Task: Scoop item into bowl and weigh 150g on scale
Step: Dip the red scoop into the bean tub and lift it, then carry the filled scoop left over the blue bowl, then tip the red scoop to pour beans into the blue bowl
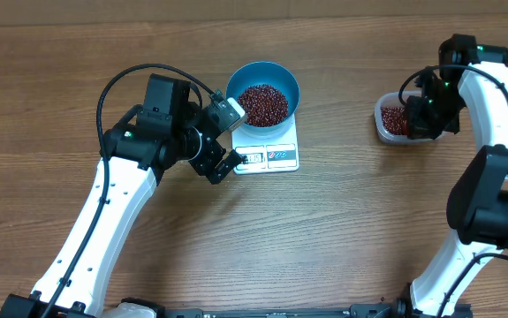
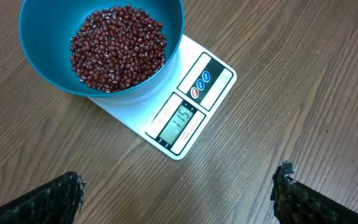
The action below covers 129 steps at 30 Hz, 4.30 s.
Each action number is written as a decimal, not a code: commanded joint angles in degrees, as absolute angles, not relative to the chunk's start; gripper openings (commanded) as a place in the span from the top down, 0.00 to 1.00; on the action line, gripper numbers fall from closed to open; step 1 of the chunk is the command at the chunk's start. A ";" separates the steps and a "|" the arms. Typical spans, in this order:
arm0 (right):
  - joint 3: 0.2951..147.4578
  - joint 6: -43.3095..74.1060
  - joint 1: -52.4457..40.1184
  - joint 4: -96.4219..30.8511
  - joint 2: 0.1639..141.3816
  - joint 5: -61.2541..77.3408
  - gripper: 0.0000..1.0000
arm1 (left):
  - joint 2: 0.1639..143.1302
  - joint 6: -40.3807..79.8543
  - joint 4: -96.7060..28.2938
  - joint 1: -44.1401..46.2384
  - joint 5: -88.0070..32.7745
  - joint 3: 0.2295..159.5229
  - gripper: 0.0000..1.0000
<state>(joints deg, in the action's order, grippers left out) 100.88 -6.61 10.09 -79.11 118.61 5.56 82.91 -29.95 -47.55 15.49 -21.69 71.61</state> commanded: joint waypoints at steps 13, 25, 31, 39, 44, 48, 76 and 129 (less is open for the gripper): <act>98.56 -10.98 9.80 -79.92 119.50 13.67 0.96 | 83.15 -29.15 -47.57 15.40 -22.04 71.35 0.00; 96.77 -10.87 9.80 -76.73 119.50 21.58 0.96 | 83.15 -29.15 -47.70 15.38 -21.91 71.35 0.00; 96.79 -11.05 11.03 -75.59 119.50 26.11 0.96 | 83.15 -29.15 -47.75 15.38 -21.91 71.35 0.00; 96.82 -15.57 16.01 -76.40 119.50 34.11 0.96 | 83.15 -29.15 -47.75 15.38 -21.91 71.35 0.01; 96.82 -19.88 19.86 -77.95 119.50 39.86 0.96 | 83.15 -29.15 -47.77 15.40 -21.89 71.35 0.00; 96.82 -20.01 22.55 -78.37 119.50 40.07 0.96 | 83.15 -29.15 -47.77 15.40 -21.89 71.35 0.01; 96.82 -39.31 25.36 -92.53 119.50 64.25 0.96 | 83.15 -29.15 -47.77 15.40 -21.89 71.35 0.01; 123.11 3.22 -26.79 -77.41 119.48 -2.76 0.96 | 83.15 -29.15 -47.77 15.40 -21.87 71.35 0.00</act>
<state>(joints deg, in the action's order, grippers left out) 121.27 1.72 -24.25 -77.34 119.55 10.50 82.91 -29.95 -47.75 15.49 -21.67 71.59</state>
